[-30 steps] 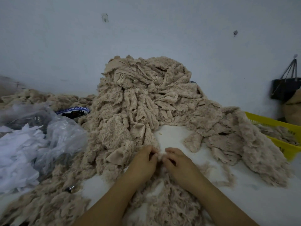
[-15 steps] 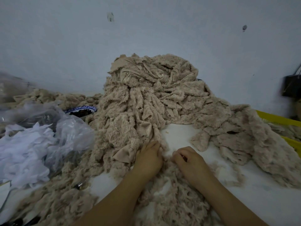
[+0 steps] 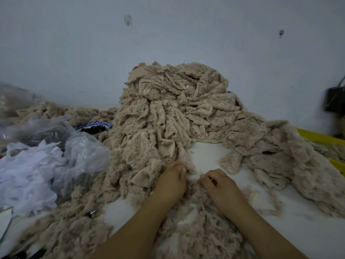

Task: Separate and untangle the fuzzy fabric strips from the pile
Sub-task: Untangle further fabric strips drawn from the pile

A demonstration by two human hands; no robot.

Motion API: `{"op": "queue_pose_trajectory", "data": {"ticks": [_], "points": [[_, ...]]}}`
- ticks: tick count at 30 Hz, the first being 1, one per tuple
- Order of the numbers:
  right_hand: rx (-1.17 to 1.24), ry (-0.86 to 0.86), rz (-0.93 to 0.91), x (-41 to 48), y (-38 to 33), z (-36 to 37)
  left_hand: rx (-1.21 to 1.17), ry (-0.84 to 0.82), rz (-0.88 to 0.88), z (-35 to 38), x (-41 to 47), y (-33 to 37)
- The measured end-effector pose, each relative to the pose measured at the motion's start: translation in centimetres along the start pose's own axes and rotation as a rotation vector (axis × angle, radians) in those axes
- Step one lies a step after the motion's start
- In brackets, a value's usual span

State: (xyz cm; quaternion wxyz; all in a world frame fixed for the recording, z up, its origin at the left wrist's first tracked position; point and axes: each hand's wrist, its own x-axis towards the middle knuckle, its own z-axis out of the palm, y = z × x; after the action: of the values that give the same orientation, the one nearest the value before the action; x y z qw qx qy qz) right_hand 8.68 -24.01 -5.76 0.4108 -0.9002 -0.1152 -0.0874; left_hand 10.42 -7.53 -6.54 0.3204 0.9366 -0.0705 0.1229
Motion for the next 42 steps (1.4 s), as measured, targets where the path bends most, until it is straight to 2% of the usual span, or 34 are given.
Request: {"op": "queue_pose_trajectory", "data": {"ticks": [6, 9, 11, 16, 22, 30, 35, 42], "points": [[0.004, -0.028, 0.016, 0.0, -0.1, -0.2, 0.303, -0.139, -0.041, 0.9, 0.1, -0.2], [0.009, -0.033, 0.018, 0.0, -0.2, -0.3, 0.386, -0.142, -0.027, 1.2, 0.3, -0.2], [0.021, -0.035, 0.025, 0.0, -0.2, -0.2, 0.342, -0.108, -0.033, 1.1, 0.4, -0.2], [0.015, -0.023, 0.021, -0.1, -0.2, -0.2, -0.028, 0.111, 0.085, 0.0, 0.1, 0.8], [0.004, -0.037, 0.02, -0.1, -0.3, -0.3, -0.195, 0.16, 0.07, -0.6, 0.0, 1.2], [0.019, -0.042, 0.018, -0.1, -0.1, -0.3, -0.177, 0.205, -0.132, -0.3, 1.0, 0.8], [0.014, -0.051, 0.02, 0.1, 0.0, -0.3, -0.047, 0.156, -0.259, -0.2, 1.3, 1.0], [0.025, -0.042, 0.021, 0.1, 0.2, -0.1, -0.092, 0.252, -0.227, -0.3, 1.4, 0.8]]}}
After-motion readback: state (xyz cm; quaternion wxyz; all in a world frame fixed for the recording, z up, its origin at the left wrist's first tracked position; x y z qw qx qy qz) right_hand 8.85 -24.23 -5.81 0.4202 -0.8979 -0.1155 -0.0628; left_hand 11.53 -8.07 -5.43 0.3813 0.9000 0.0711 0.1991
